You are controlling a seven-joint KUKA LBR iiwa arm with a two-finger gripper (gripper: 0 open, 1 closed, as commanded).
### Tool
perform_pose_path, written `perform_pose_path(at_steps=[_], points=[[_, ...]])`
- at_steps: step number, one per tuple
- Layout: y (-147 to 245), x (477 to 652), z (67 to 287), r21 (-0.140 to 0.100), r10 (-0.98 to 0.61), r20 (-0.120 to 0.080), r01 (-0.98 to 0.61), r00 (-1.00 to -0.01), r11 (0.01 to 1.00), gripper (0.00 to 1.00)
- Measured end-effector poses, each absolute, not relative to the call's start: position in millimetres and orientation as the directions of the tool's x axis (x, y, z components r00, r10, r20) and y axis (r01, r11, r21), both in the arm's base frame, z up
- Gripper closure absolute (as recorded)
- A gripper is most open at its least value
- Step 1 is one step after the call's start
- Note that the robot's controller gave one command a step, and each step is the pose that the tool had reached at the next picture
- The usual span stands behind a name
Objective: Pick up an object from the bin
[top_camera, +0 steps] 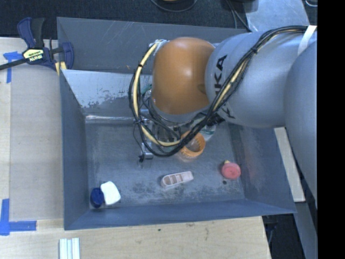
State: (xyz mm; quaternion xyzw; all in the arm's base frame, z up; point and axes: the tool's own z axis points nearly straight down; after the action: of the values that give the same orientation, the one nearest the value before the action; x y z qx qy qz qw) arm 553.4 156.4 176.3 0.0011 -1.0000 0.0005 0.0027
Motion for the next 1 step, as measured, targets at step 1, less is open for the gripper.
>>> perform_pose_path(at_steps=[1], points=[[156.0,555.3,180.9,0.001,0.000,-0.003,0.000,-1.000,1.000,0.00]])
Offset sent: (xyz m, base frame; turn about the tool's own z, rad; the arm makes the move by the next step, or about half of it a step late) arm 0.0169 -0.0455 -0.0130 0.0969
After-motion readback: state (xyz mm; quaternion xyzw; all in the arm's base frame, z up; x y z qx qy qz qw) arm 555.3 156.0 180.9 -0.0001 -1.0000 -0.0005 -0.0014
